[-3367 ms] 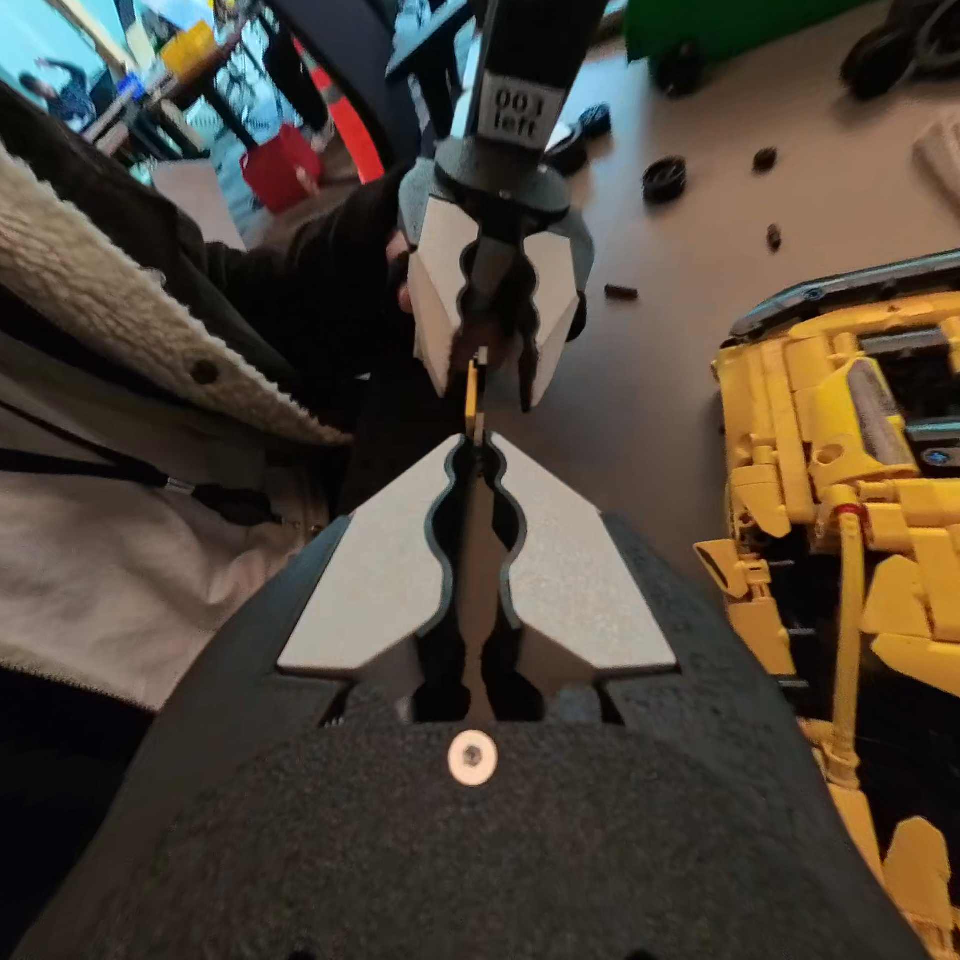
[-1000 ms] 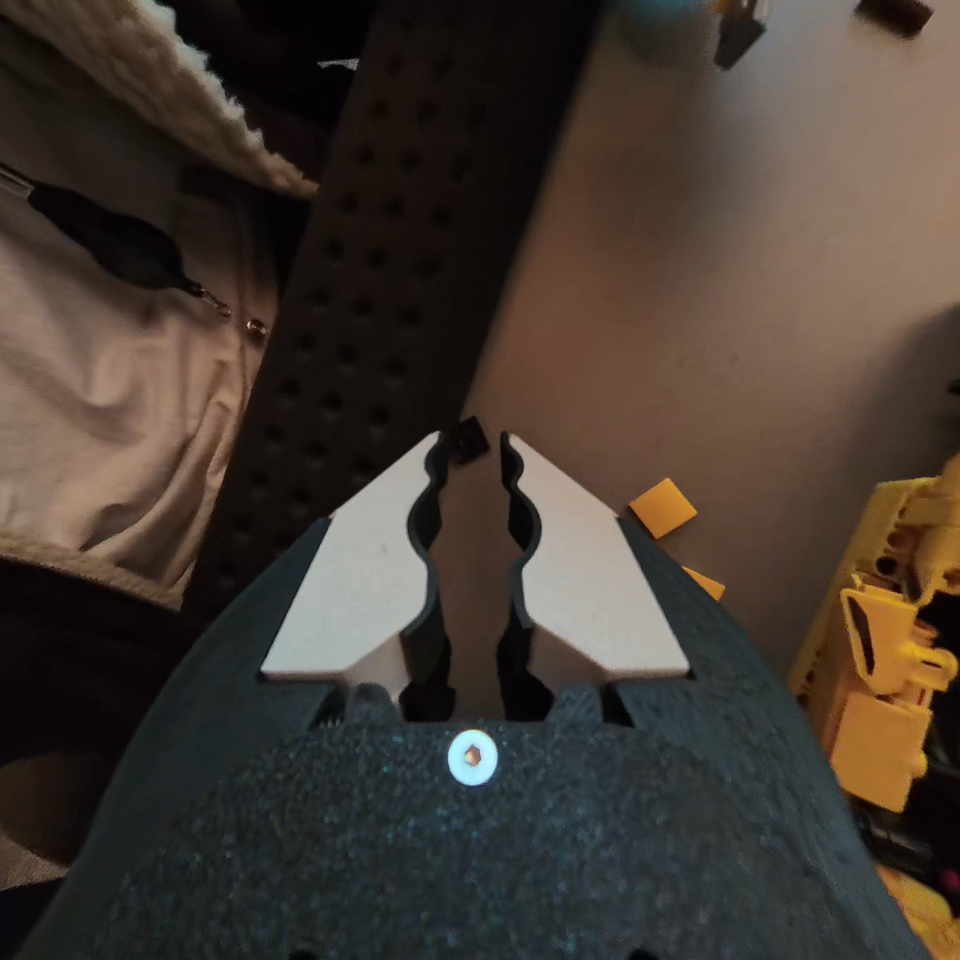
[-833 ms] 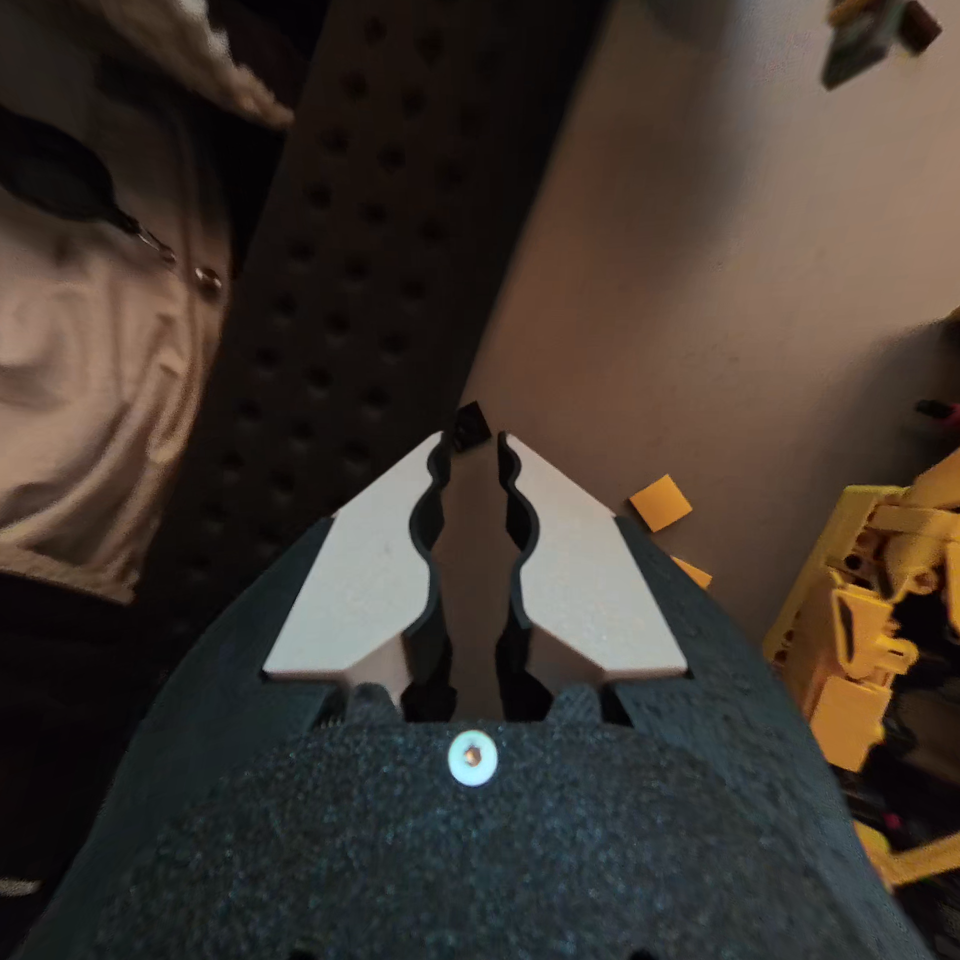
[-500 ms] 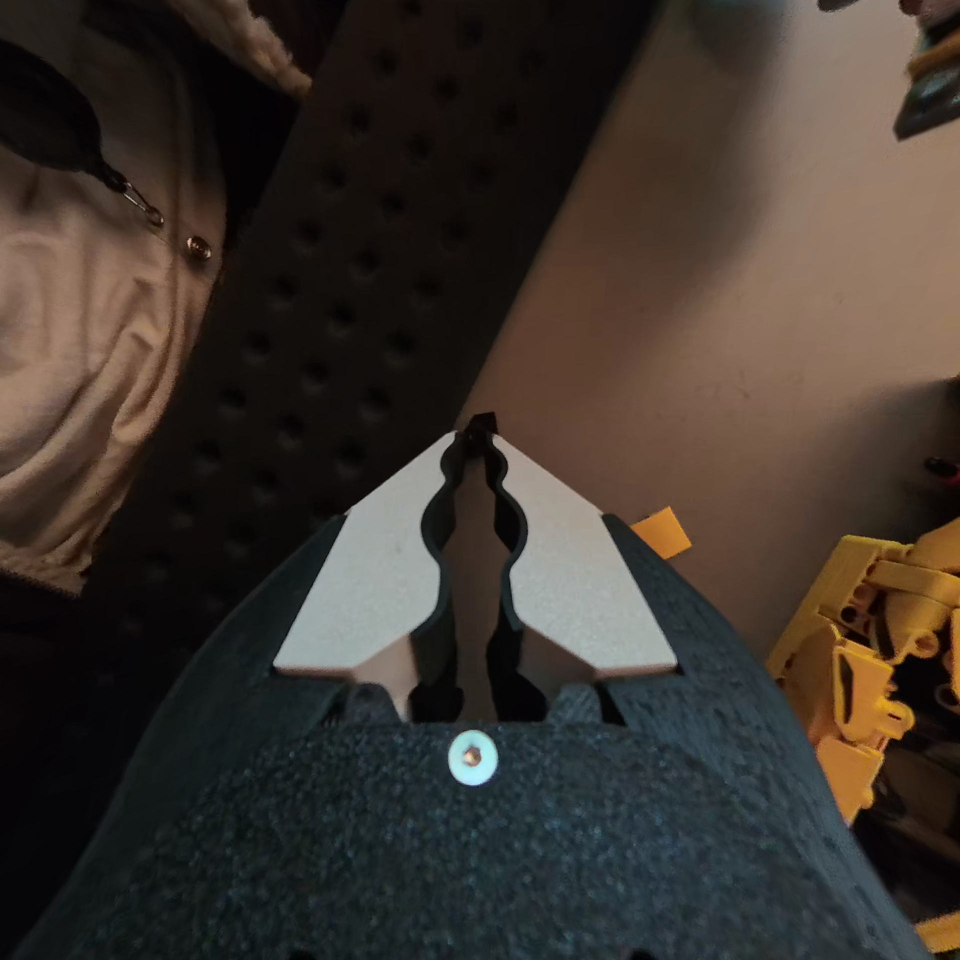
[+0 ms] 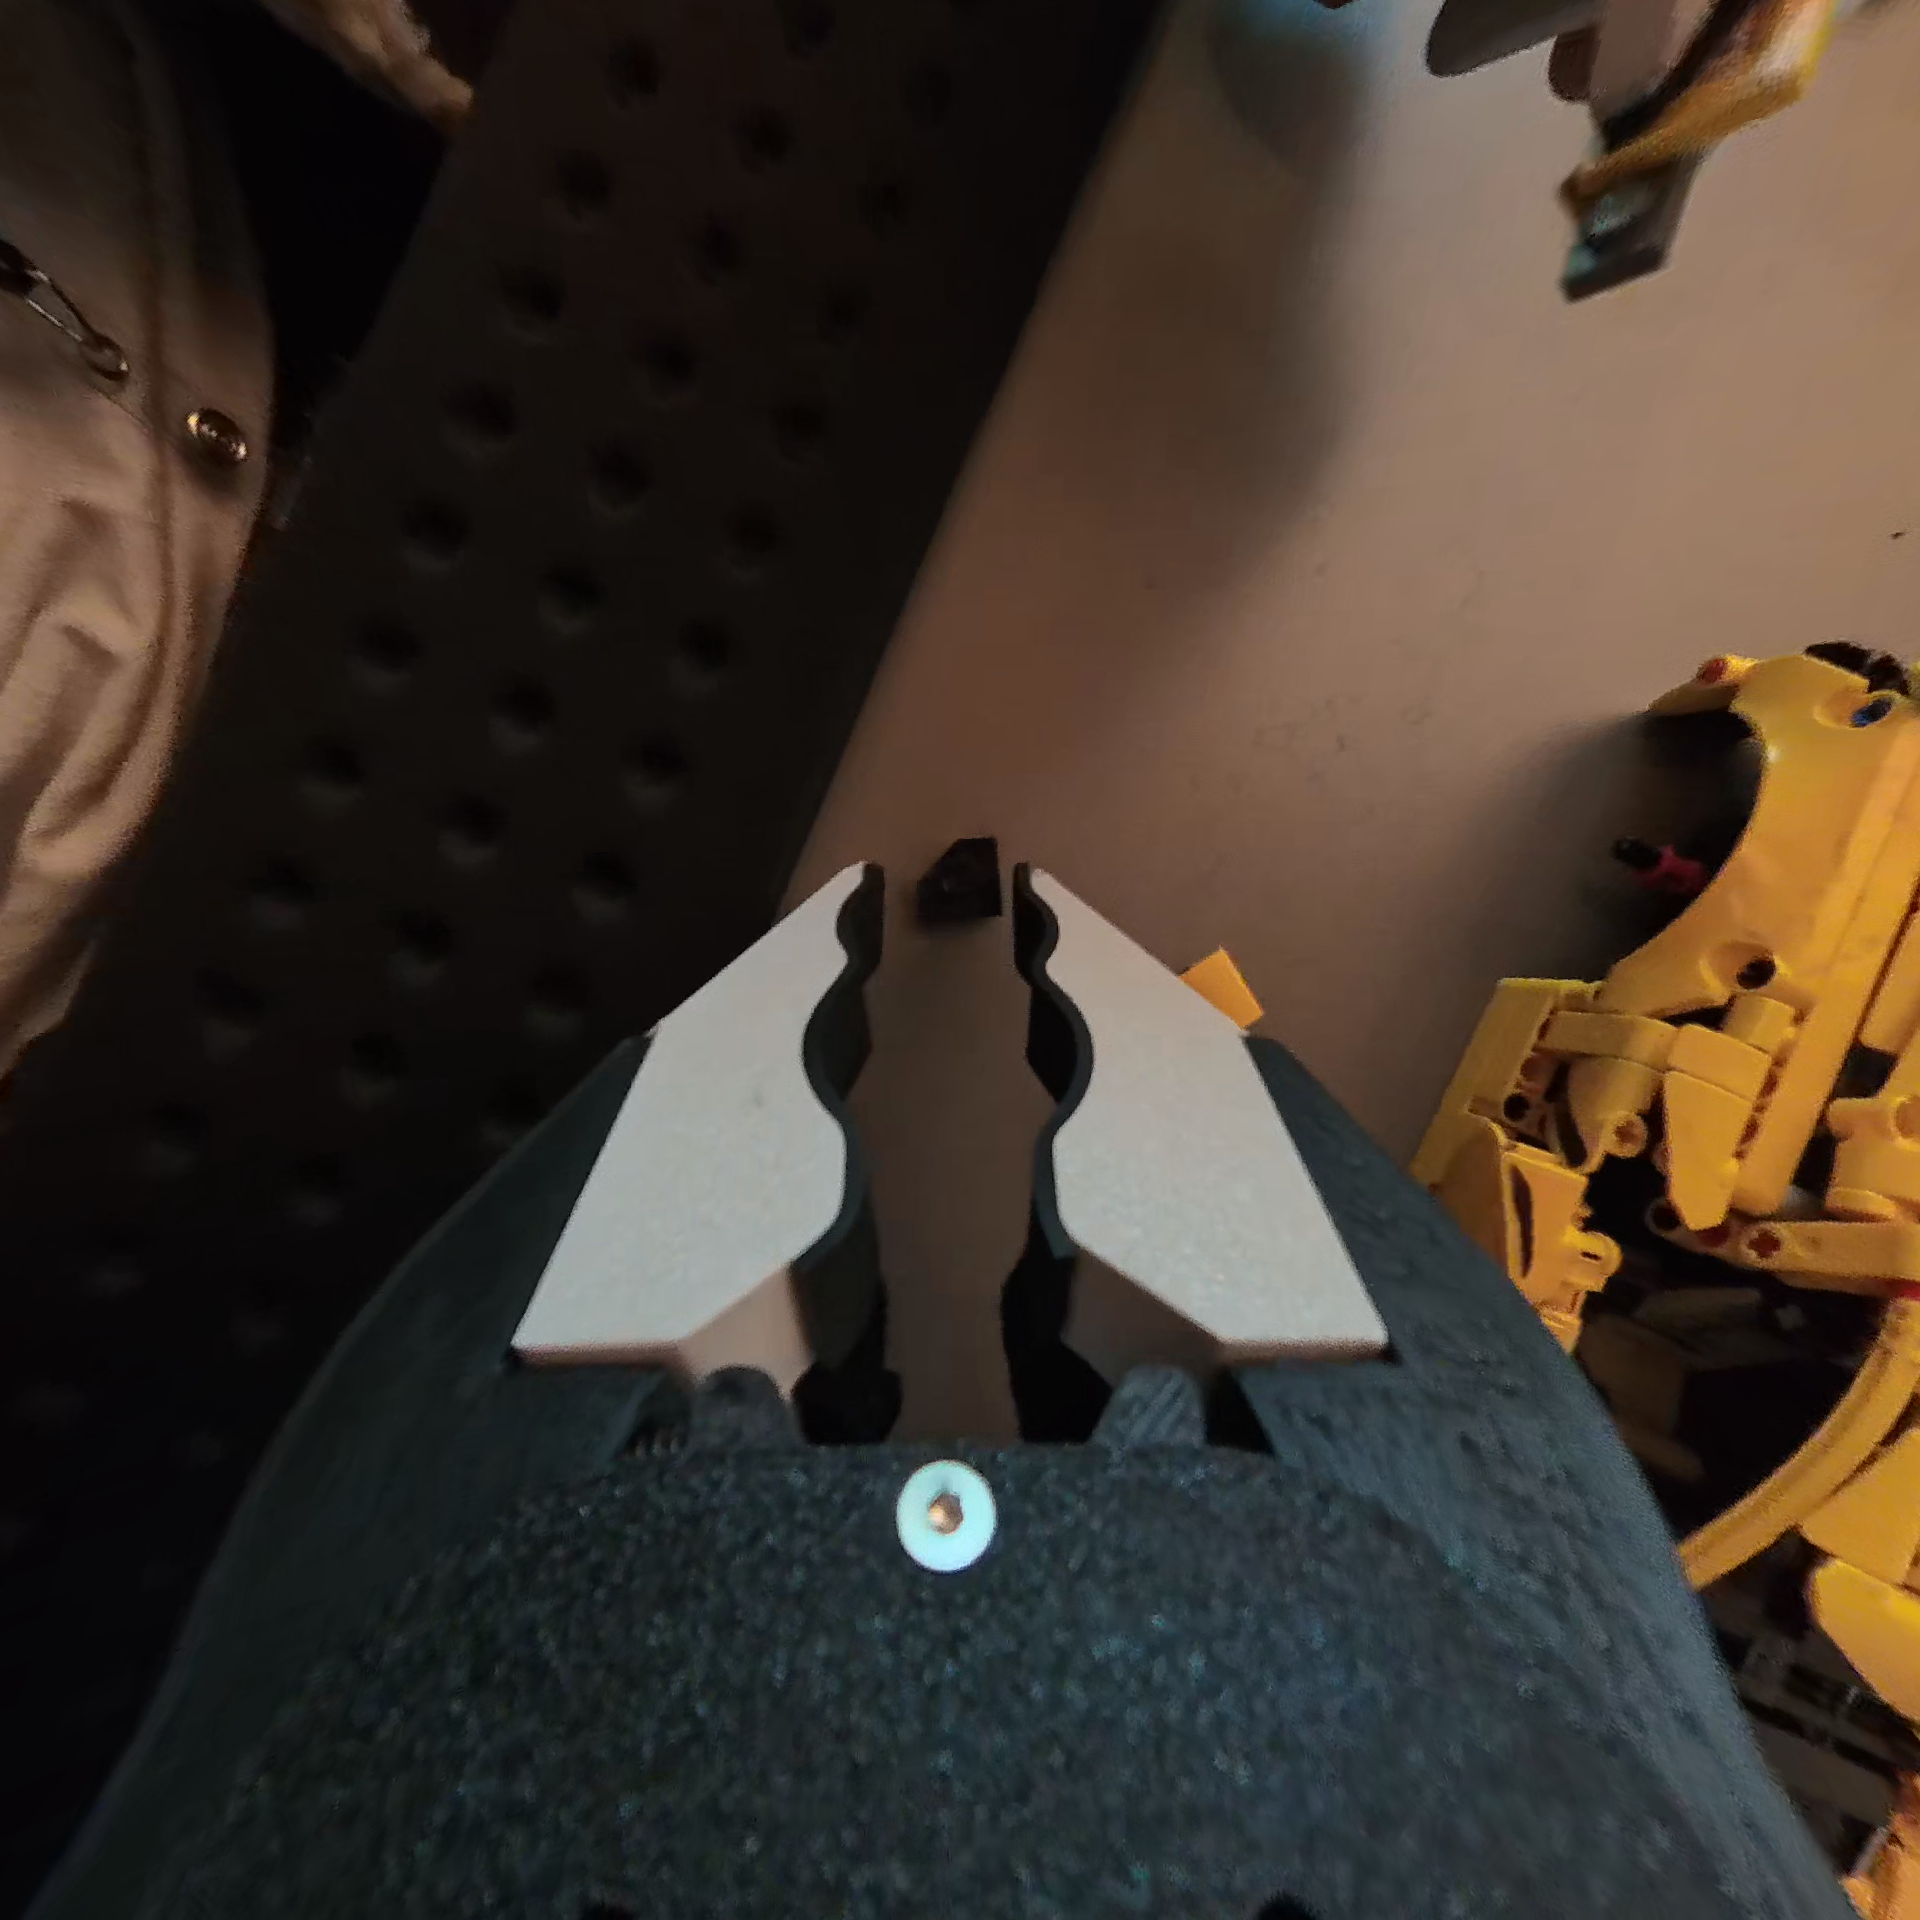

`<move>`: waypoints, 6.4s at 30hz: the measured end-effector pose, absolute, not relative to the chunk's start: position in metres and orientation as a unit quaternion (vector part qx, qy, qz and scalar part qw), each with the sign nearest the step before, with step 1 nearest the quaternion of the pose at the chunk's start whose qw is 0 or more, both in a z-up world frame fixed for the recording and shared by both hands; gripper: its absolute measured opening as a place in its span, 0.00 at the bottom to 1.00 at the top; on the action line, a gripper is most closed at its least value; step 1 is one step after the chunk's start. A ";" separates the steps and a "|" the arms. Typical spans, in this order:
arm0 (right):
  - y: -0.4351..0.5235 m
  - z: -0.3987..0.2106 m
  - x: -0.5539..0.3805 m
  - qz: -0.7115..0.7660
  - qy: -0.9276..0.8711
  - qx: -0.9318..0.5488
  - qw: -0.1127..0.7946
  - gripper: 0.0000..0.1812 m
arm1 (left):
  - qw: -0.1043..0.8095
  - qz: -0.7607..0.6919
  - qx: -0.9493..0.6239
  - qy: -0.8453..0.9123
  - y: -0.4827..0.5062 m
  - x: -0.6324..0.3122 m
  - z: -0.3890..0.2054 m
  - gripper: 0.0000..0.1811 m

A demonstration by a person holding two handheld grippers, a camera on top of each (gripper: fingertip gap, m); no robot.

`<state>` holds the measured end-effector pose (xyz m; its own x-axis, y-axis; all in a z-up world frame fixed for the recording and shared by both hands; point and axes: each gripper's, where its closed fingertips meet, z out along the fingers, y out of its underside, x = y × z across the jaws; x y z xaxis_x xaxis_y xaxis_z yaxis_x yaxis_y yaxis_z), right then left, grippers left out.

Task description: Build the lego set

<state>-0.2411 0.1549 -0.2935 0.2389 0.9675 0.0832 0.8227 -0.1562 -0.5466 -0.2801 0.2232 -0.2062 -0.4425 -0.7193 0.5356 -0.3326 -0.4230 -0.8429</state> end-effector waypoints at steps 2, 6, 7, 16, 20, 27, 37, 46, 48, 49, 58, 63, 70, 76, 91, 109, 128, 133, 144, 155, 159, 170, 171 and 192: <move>0.154 -0.297 -0.241 0.130 -0.604 -0.746 0.249 0.14 | 0.142 -0.673 -0.508 0.518 0.223 -0.280 -0.206 0.03; 0.155 -0.301 -0.240 0.118 -0.603 -0.748 0.251 0.13 | 0.141 -0.673 -0.508 0.519 0.222 -0.280 -0.207 0.03; 0.154 -0.301 -0.240 0.121 -0.600 -0.751 0.249 0.13 | 0.141 -0.673 -0.508 0.519 0.222 -0.280 -0.207 0.03; 0.155 -0.285 -0.242 0.142 -0.578 -0.760 0.260 0.12 | 0.142 -0.674 -0.508 0.518 0.223 -0.280 -0.206 0.03; 0.149 -0.290 -0.244 0.139 -0.578 -0.766 0.246 0.13 | 0.136 -0.674 -0.507 0.520 0.222 -0.280 -0.207 0.03; 0.150 -0.303 -0.239 0.138 -0.566 -0.780 0.229 0.14 | 0.137 -0.674 -0.507 0.520 0.222 -0.280 -0.207 0.03; 0.141 -0.288 -0.254 0.170 -0.567 -0.771 0.235 0.10 | 0.136 -0.674 -0.507 0.519 0.222 -0.280 -0.207 0.03; 0.143 -0.300 -0.247 0.166 -0.565 -0.780 0.213 0.10 | 0.137 -0.674 -0.507 0.520 0.221 -0.280 -0.207 0.03; 0.144 -0.300 -0.245 0.165 -0.564 -0.781 0.211 0.10 | 0.137 -0.674 -0.507 0.520 0.221 -0.280 -0.207 0.03; 0.145 -0.300 -0.245 0.167 -0.563 -0.782 0.210 0.10 | 0.137 -0.674 -0.507 0.520 0.221 -0.280 -0.207 0.03; 0.145 -0.299 -0.245 0.201 -0.538 -0.804 0.153 0.10 | 0.133 -0.674 -0.506 0.522 0.220 -0.280 -0.207 0.03; 0.156 -0.303 -0.245 0.162 -0.521 -0.829 0.125 0.10 | 0.133 -0.675 -0.506 0.521 0.221 -0.280 -0.207 0.03; 0.163 -0.303 -0.241 0.101 -0.546 -0.820 0.140 0.01 | 0.136 -0.676 -0.505 0.519 0.221 -0.280 -0.207 0.03; 0.157 -0.293 -0.245 0.158 -0.532 -0.811 0.182 0.01 | 0.133 -0.677 -0.506 0.518 0.221 -0.280 -0.207 0.03; 0.220 -0.209 -0.275 0.490 -0.223 -0.739 0.405 0.00 | 0.171 -0.676 -0.482 0.530 0.218 -0.281 -0.199 0.03; 0.212 -0.217 -0.284 0.535 -0.204 -0.734 0.366 0.00 | 0.173 -0.672 -0.493 0.525 0.221 -0.280 -0.202 0.03; 0.149 -0.284 -0.264 0.270 -0.406 -0.819 0.303 0.08 | 0.172 -0.666 -0.519 0.507 0.232 -0.277 -0.208 0.03; 0.158 -0.296 -0.264 0.210 -0.462 -0.809 0.298 0.11 | 0.173 -0.667 -0.518 0.507 0.232 -0.277 -0.208 0.03; 0.168 -0.301 -0.263 0.135 -0.562 -0.756 0.308 0.08 | 0.162 -0.666 -0.518 0.512 0.229 -0.277 -0.209 0.03; 0.182 -0.289 -0.247 0.171 -0.459 -0.819 0.300 0.17 | 0.159 -0.667 -0.522 0.508 0.231 -0.276 -0.210 0.03; 0.167 -0.297 -0.250 0.186 -0.410 -0.841 0.299 0.15 | 0.154 -0.667 -0.520 0.511 0.229 -0.276 -0.211 0.03; 0.197 -0.298 -0.262 0.175 -0.429 -0.833 0.303 0.16 | 0.158 -0.669 -0.520 0.507 0.230 -0.277 -0.209 0.03; 0.196 -0.295 -0.264 0.183 -0.419 -0.837 0.301 0.15 | 0.159 -0.670 -0.519 0.507 0.231 -0.277 -0.209 0.03; 0.204 -0.301 -0.269 0.156 -0.385 -0.862 0.292 0.18 | 0.159 -0.680 -0.517 0.496 0.233 -0.278 -0.206 0.03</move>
